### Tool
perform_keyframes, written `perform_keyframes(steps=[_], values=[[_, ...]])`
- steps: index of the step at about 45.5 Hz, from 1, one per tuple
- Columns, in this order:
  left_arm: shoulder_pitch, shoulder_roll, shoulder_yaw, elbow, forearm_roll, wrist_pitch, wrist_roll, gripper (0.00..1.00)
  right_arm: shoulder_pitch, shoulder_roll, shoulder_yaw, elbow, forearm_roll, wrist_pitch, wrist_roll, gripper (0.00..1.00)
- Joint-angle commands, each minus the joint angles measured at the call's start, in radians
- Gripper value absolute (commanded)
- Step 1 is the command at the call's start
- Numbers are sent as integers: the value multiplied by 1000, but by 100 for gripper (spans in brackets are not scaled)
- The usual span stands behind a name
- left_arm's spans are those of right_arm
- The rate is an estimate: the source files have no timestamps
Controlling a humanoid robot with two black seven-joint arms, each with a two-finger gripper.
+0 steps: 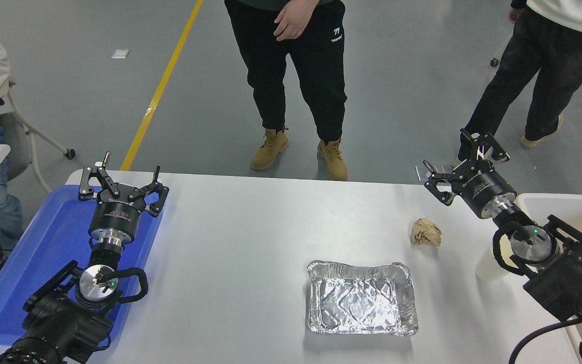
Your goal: Pick up paper cup place in dustbin
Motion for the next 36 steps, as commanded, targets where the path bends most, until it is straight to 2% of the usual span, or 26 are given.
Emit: perform_keyframes(steps=[1, 20, 30, 36], values=[[-3, -2, 2, 0, -3, 2, 0, 100, 8, -1, 0, -2, 0, 0, 0, 100], [-3, -2, 2, 0, -3, 2, 0, 100, 41, -40, -4, -2, -24, -3, -3, 100], [-3, -2, 2, 0, -3, 2, 0, 100, 79, -129, -39, 31, -136, -6, -6, 100], [-3, -2, 2, 0, -3, 2, 0, 100, 84, -219, -106, 151, -147, -52, -6, 100]])
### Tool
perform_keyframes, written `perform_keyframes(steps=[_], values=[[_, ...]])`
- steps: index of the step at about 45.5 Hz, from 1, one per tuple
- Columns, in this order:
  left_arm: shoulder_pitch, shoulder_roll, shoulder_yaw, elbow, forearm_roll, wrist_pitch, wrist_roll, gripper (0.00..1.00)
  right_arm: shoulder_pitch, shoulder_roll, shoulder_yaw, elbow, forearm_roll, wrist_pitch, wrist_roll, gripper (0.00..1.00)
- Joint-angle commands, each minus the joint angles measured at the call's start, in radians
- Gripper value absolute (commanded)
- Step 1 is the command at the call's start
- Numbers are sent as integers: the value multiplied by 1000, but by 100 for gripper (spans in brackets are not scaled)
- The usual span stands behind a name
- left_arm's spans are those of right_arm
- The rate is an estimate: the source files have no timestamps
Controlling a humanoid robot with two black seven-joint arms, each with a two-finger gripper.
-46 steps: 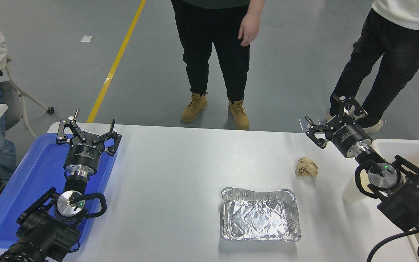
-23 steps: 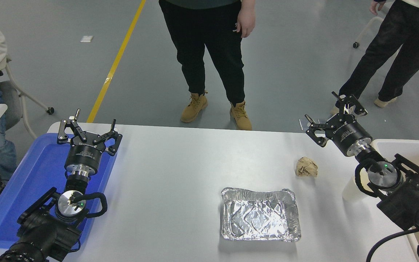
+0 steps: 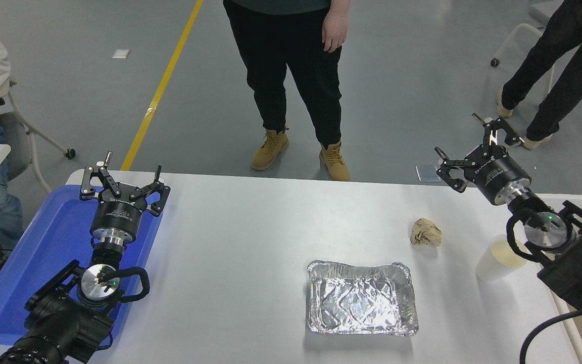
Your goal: Pick up paper cup place in dustbin
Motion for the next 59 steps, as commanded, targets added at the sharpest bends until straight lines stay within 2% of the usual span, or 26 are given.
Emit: perform_keyframes(steps=[1, 17, 26, 35, 44, 59], values=[[0, 0, 0, 0, 0, 0, 0, 100, 22, -129, -89, 141, -57, -57, -1, 100], [0, 0, 2, 0, 2, -2, 0, 100, 252, -317, -497, 380, -63, -132, -1, 100], [0, 0, 2, 0, 2, -2, 0, 100, 481, -359, -789, 485, -189, -134, -1, 100], [0, 0, 2, 0, 2, -2, 0, 100, 541, -405, -826, 663, -296, -213, -9, 100], [0, 0, 2, 0, 2, -2, 0, 100, 640, -420, -921, 857, -420, -269, -47, 100], [2, 0, 2, 0, 2, -2, 0, 100, 938, -457, -1284, 968, -491, -266, -50, 100]])
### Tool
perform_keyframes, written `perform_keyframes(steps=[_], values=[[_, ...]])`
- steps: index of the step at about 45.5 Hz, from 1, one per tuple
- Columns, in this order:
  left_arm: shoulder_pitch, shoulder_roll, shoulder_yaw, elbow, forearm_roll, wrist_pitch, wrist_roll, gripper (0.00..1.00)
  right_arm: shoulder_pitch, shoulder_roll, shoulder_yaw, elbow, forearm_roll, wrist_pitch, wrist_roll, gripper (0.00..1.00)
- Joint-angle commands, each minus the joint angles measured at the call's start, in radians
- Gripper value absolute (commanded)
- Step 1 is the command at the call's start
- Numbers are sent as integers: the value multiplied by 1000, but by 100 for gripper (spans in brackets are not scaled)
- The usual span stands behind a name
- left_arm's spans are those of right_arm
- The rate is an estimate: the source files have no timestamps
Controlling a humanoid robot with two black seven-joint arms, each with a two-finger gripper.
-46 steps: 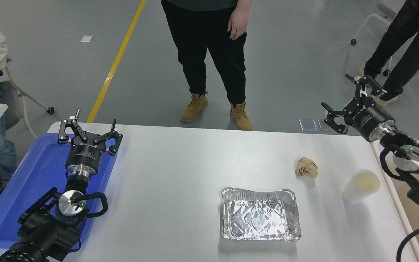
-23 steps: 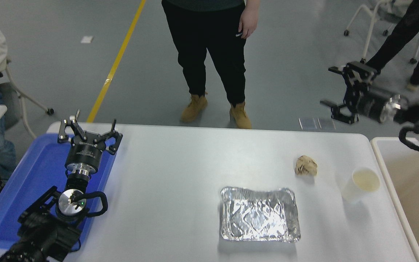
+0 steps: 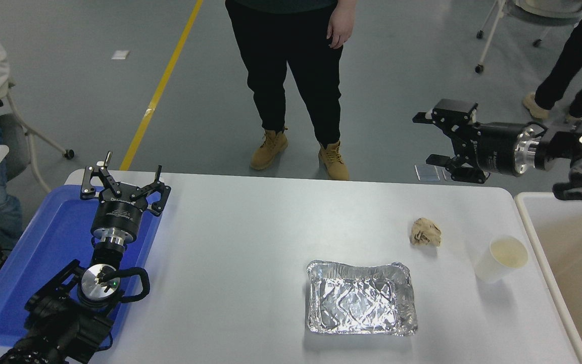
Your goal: Pick up paper cup place in dustbin
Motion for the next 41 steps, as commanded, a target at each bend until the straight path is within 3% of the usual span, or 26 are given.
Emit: perform_keyframes(steps=[1, 17, 34, 41], values=[[0, 0, 0, 0, 0, 0, 0, 100, 245, -14, -291, 108, -80, -10, -6, 100], [0, 0, 0, 0, 0, 0, 0, 100, 496, 224, -629, 152, -77, -14, -6, 100], [0, 0, -2, 0, 0, 0, 0, 100, 624, 436, -850, 198, -81, 2, -6, 100], [0, 0, -2, 0, 0, 0, 0, 100, 746, 490, -859, 263, -28, 55, -6, 100]])
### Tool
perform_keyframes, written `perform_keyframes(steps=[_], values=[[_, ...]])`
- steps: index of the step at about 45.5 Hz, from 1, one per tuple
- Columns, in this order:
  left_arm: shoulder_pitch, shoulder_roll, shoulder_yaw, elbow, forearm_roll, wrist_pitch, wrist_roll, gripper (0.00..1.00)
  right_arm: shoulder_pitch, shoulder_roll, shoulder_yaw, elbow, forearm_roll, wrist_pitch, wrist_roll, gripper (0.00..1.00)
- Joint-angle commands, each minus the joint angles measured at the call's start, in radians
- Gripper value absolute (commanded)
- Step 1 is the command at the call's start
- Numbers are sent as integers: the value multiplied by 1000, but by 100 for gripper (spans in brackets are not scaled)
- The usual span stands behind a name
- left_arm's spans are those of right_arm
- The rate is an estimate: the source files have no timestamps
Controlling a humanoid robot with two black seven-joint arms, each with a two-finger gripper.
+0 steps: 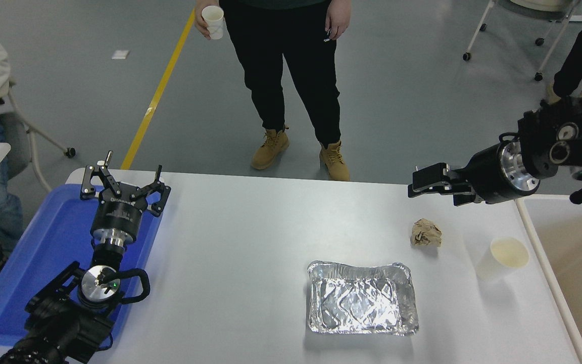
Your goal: Pick up paper cup place in dustbin
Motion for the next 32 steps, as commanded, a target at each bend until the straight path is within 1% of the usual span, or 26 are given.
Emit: perform_keyframes(steps=[1, 8, 13, 18, 27, 32], values=[[0, 0, 0, 0, 0, 0, 0, 100, 162, 100, -80, 81, 50, 67, 0, 100], [0, 1, 0, 0, 0, 0, 0, 100, 237, 129, -90, 161, 107, 113, 3, 100], [0, 0, 0, 0, 0, 0, 0, 100, 305, 139, -92, 192, 182, 217, 3, 100], [0, 0, 0, 0, 0, 0, 0, 100, 349, 154, -92, 192, 213, 306, 2, 100], [0, 0, 0, 0, 1, 0, 0, 100, 352, 195, -93, 181, 241, 324, 0, 100], [0, 0, 0, 0, 1, 0, 0, 100, 363, 200, -93, 181, 302, 340, 0, 100]])
